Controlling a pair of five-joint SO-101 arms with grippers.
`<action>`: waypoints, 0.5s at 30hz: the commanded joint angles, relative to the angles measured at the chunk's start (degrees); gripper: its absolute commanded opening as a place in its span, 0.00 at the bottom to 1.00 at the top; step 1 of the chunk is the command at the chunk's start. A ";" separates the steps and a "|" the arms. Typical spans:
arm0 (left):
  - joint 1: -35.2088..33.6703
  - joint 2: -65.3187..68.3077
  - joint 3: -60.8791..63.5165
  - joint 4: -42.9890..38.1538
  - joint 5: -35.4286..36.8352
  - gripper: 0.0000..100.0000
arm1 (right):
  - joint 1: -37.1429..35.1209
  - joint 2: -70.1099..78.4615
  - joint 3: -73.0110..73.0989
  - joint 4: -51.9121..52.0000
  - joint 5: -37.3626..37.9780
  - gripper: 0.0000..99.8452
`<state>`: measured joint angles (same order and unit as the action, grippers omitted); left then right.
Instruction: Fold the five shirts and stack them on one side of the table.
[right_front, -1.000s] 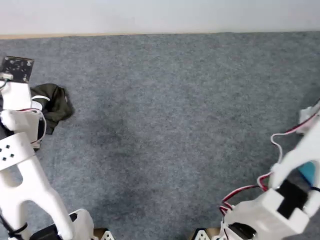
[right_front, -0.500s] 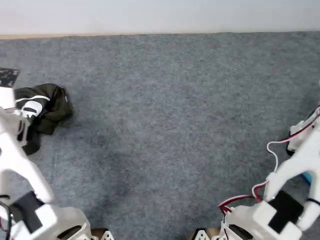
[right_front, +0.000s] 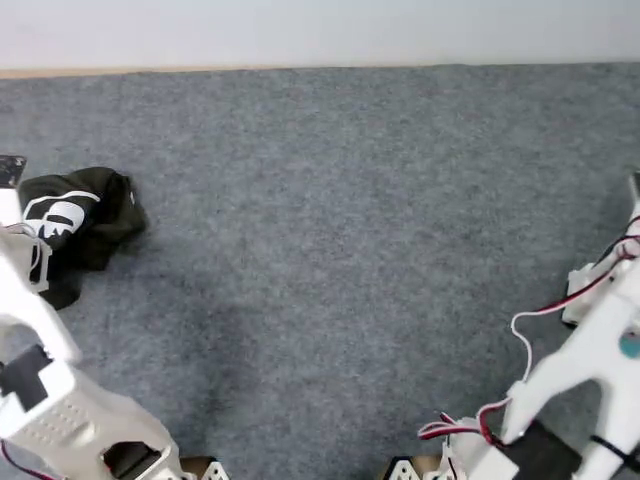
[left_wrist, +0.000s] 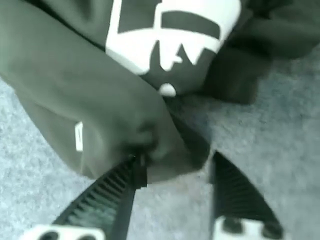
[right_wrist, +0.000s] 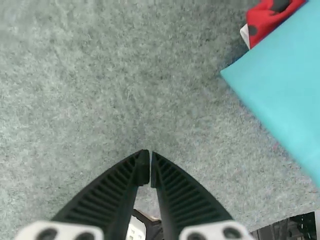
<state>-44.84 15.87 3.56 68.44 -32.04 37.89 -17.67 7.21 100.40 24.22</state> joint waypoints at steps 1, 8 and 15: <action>-0.26 1.32 -2.15 -4.92 -0.18 0.09 | 0.48 -4.88 1.05 2.42 -0.35 0.01; 1.76 -3.69 -2.24 -4.04 -0.18 0.00 | 0.48 -10.59 5.71 2.42 -0.35 0.01; 12.22 -24.18 -2.15 4.13 0.97 0.00 | 0.48 -13.32 7.65 2.42 -0.35 0.01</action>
<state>-37.89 3.38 3.56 69.05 -32.04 37.89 -28.75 15.21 100.40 24.22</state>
